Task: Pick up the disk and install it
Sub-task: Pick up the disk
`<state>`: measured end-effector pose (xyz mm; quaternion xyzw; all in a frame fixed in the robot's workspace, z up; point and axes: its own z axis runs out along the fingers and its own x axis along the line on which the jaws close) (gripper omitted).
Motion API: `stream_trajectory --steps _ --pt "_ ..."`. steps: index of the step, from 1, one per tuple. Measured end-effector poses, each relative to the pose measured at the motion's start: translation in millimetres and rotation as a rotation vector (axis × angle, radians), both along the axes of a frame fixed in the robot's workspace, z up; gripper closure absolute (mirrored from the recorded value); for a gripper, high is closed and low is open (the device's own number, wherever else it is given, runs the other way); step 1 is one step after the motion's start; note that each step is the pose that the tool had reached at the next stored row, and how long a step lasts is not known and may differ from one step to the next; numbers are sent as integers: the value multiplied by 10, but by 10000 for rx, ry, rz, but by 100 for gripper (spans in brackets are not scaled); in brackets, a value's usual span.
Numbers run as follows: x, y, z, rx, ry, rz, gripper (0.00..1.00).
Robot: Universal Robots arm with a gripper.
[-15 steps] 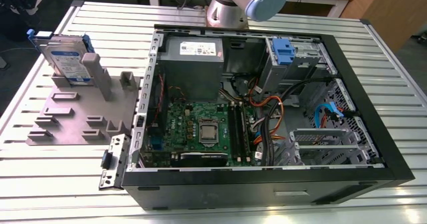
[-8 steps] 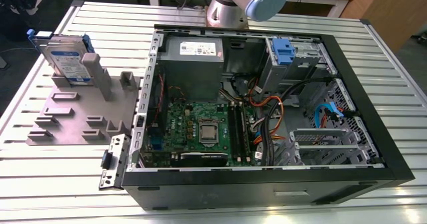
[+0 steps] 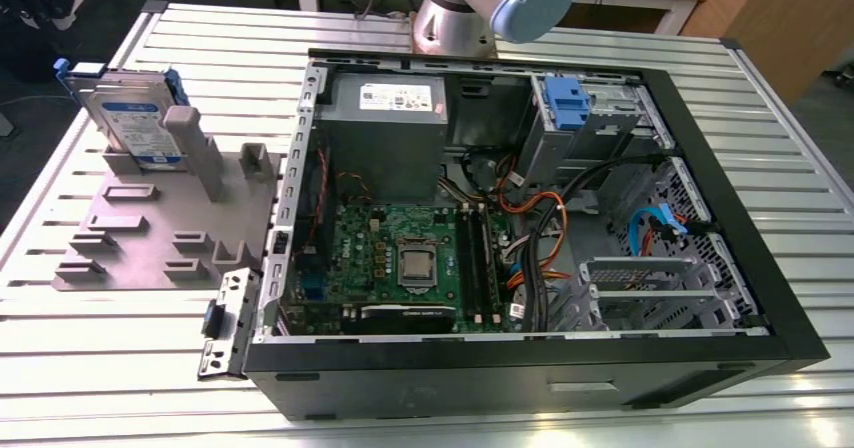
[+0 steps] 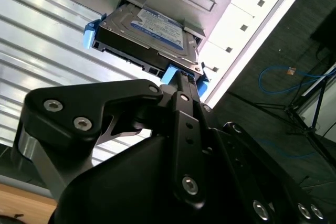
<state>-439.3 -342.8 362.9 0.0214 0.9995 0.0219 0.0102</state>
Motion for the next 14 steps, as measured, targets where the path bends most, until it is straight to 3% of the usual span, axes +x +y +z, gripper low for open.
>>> stream_trajectory --steps 14 --pt "0 0 0 0 0 2053 89"
